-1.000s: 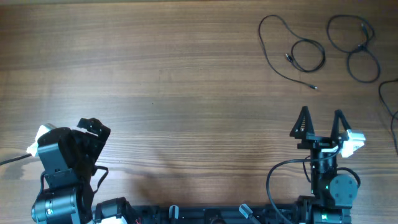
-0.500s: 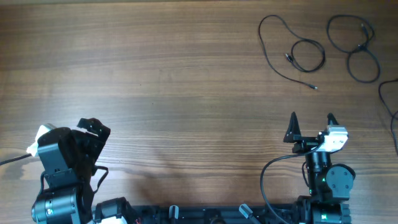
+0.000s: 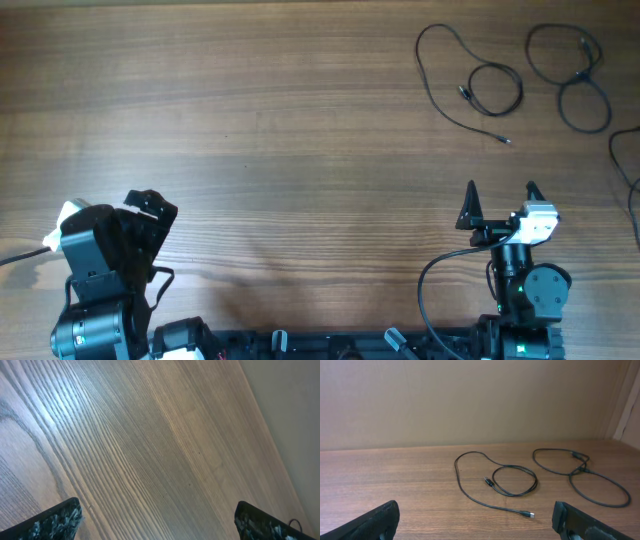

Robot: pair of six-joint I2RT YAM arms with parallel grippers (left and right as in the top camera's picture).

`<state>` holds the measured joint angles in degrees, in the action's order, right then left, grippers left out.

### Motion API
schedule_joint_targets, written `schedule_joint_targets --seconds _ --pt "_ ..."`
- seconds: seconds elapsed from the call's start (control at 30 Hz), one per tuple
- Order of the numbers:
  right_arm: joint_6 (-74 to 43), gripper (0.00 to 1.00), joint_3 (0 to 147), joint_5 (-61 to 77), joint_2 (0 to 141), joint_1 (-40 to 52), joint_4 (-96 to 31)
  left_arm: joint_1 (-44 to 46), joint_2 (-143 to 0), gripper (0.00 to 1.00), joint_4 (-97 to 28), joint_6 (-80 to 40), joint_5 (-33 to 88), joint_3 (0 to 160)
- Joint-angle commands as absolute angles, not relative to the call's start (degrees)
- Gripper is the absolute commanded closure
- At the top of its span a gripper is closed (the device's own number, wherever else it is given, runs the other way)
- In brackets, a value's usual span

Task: Untangle cables

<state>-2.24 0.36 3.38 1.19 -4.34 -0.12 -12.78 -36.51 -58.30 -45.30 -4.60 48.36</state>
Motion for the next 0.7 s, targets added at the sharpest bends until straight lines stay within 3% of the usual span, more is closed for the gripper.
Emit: schedule_joint_targets --seconds 0.0,0.27,0.67 --pt "-1.61 0.00 0.30 3.88 0.21 -4.69 0.12 -13.15 -36.38 0.00 -58.15 -45.43 -4.56 48.45" --pt "-1.63 0.00 0.30 3.86 0.21 -4.69 0.12 -12.95 -31.38 0.00 -58.15 -45.43 -4.56 48.16" --pt "-1.63 0.00 0.30 3.88 0.21 -4.69 0.12 -4.71 -6.94 0.00 -60.40 -47.55 -3.01 47.57"
